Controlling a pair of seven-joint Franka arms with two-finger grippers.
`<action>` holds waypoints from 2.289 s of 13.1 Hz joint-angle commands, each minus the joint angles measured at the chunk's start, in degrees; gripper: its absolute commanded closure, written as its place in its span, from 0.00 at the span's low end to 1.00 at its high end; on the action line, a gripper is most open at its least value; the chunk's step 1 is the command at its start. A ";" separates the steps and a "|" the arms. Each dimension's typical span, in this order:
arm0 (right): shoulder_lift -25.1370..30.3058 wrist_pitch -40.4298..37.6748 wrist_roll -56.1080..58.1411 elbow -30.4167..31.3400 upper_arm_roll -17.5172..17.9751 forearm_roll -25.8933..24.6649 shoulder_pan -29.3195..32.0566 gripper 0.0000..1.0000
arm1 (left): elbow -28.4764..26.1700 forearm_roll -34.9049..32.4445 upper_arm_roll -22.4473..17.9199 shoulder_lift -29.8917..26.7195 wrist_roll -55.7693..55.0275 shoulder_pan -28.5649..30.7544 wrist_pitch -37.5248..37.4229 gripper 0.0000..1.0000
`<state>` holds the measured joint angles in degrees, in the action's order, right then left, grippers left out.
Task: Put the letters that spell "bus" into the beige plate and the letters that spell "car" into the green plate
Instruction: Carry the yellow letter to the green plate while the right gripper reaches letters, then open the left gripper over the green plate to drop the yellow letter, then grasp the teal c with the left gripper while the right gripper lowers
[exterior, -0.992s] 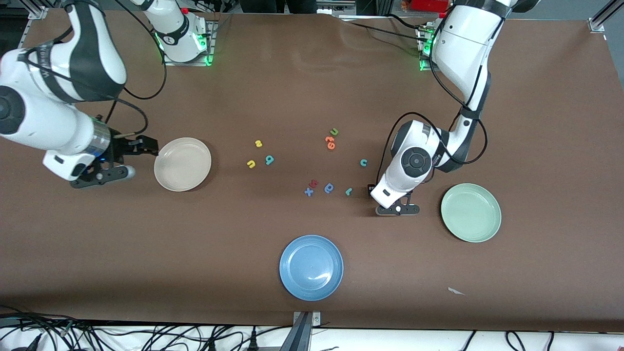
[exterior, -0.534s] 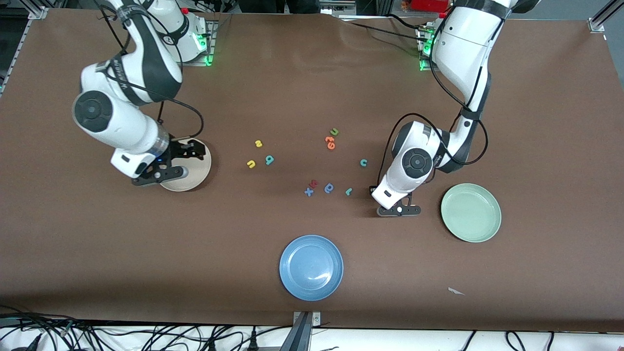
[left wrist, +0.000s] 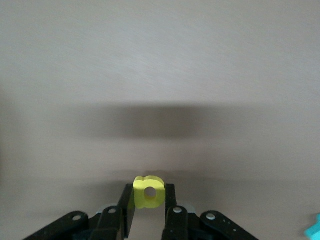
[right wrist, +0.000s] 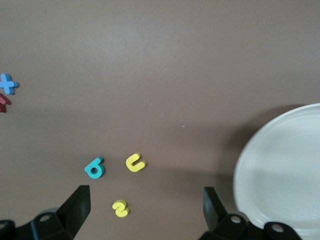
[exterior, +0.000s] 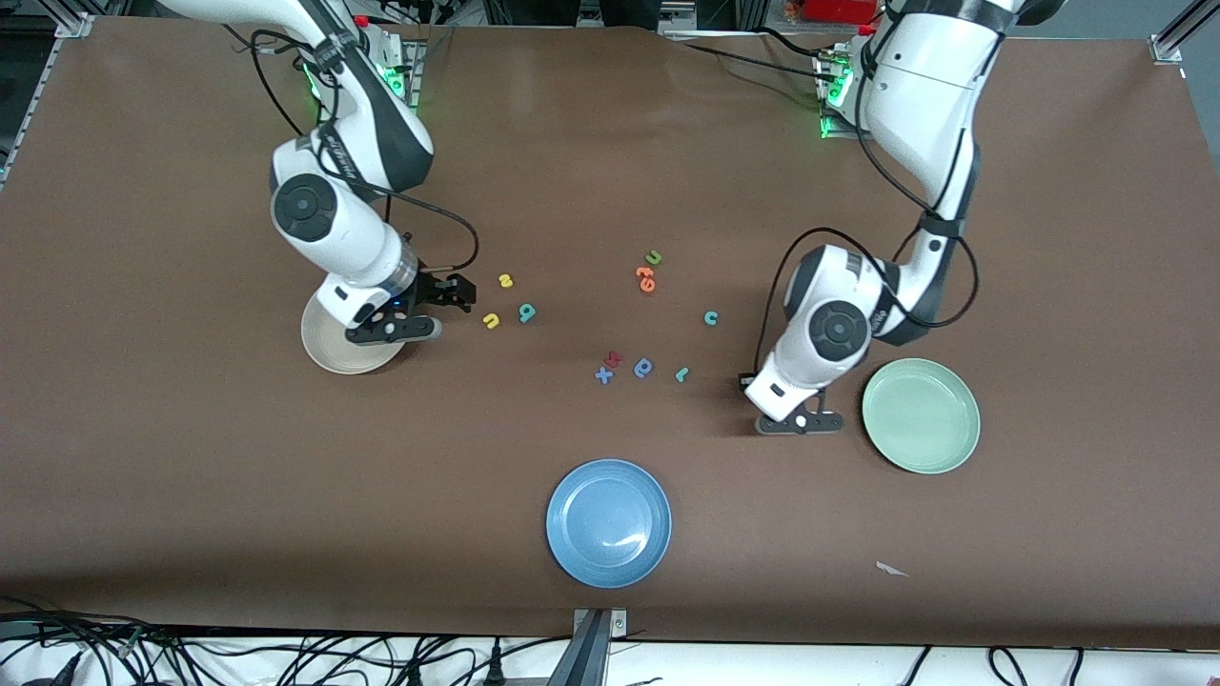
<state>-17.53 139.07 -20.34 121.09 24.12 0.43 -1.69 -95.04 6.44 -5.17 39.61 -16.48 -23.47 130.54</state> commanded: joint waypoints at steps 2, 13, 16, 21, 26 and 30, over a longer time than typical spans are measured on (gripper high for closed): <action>-0.84 6.38 -1.10 3.89 0.66 0.18 -1.64 0.00 | 1.08 -1.69 0.51 -2.96 14.32 7.37 -7.74 0.99; -9.80 11.30 -12.09 2.48 -1.00 -18.71 -5.34 0.01 | 2.84 -0.05 1.21 -2.87 37.60 17.94 -11.00 0.00; -12.09 14.46 -12.09 2.40 -1.97 -20.21 -5.43 0.01 | 1.79 6.29 4.89 -3.84 23.83 16.10 -10.57 0.00; -13.58 15.96 -12.09 2.48 -2.41 -20.65 -6.39 0.06 | -10.56 6.04 6.31 -11.38 5.79 5.39 2.05 0.00; -14.29 17.11 -12.27 2.48 -3.20 -21.26 -7.62 0.16 | -19.30 1.76 6.22 -12.63 -9.59 -3.15 13.78 0.00; -14.12 17.11 -12.27 2.57 -3.73 -21.97 -8.06 0.30 | -19.92 -6.52 6.40 -10.96 -21.21 -6.75 13.78 0.05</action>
<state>-30.51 155.09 -31.37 124.21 21.17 -20.18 -8.62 -113.51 3.05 1.87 29.44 -33.08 -28.61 143.84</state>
